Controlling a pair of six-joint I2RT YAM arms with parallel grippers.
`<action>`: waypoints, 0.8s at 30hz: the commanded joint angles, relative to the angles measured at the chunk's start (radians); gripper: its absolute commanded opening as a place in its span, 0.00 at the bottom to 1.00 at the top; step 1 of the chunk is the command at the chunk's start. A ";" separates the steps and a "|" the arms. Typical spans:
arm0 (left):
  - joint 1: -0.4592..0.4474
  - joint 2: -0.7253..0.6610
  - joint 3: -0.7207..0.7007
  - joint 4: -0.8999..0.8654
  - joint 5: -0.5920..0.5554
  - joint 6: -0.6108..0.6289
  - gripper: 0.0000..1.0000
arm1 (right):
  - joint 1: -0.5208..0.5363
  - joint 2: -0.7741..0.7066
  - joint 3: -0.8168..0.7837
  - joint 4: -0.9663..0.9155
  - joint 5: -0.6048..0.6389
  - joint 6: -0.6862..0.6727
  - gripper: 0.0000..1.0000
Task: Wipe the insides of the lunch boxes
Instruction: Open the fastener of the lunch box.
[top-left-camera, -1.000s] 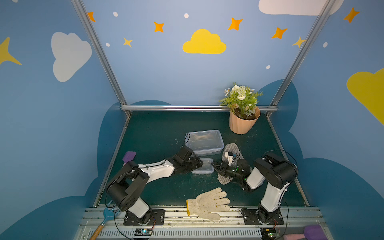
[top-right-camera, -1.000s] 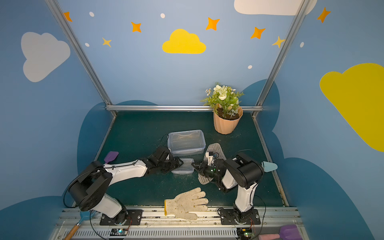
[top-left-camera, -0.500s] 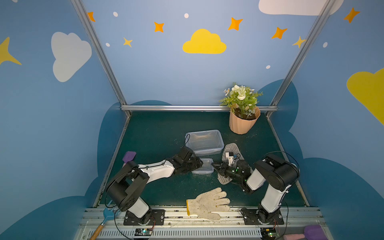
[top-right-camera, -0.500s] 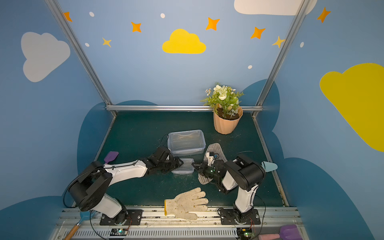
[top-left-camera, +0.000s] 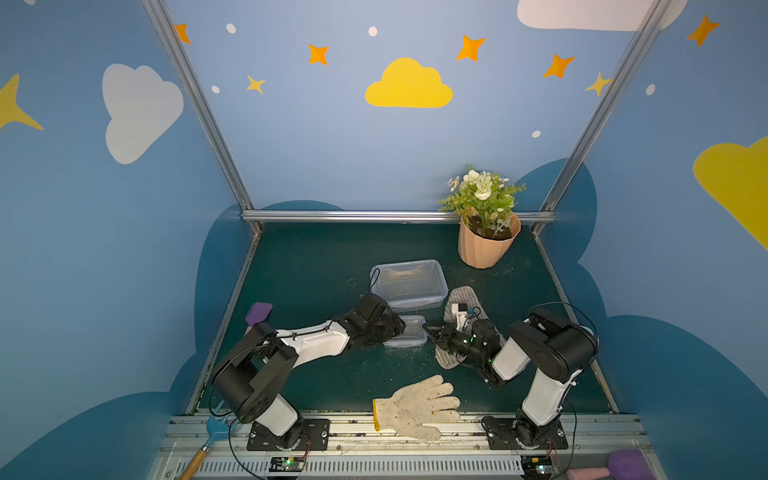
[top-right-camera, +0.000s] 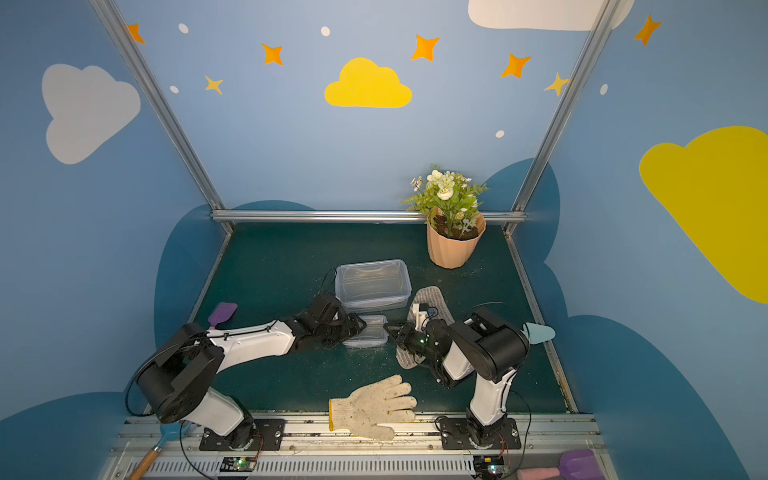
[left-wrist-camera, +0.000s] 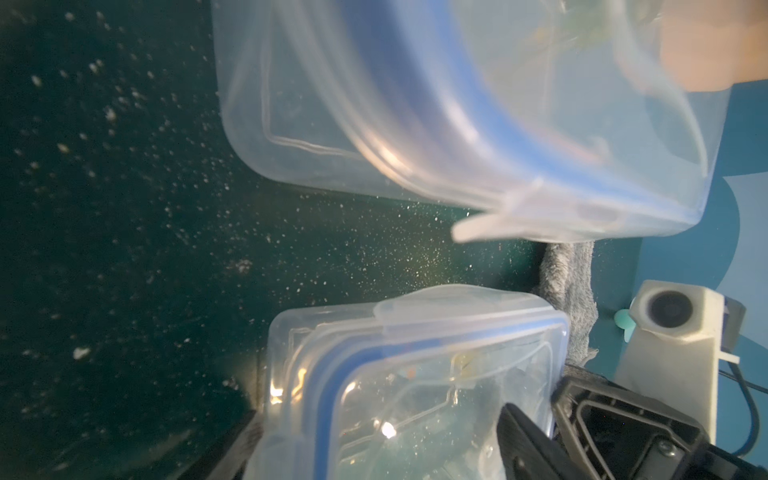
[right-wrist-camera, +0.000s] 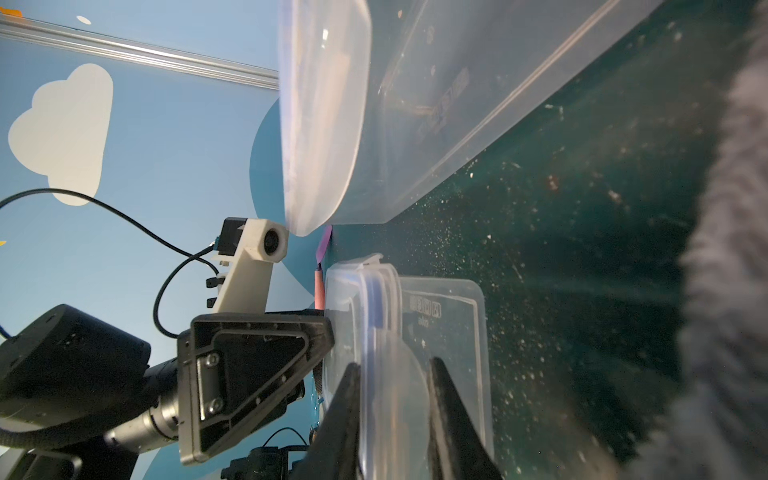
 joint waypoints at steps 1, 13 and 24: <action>-0.014 0.024 -0.033 -0.120 -0.021 0.010 0.86 | 0.030 -0.001 0.018 0.013 0.018 -0.006 0.00; -0.029 0.047 -0.003 -0.150 -0.029 0.023 0.84 | 0.099 0.061 0.024 0.011 0.128 0.018 0.00; -0.034 0.063 0.008 -0.165 -0.026 0.026 0.84 | 0.150 -0.135 0.053 -0.350 0.227 -0.065 0.00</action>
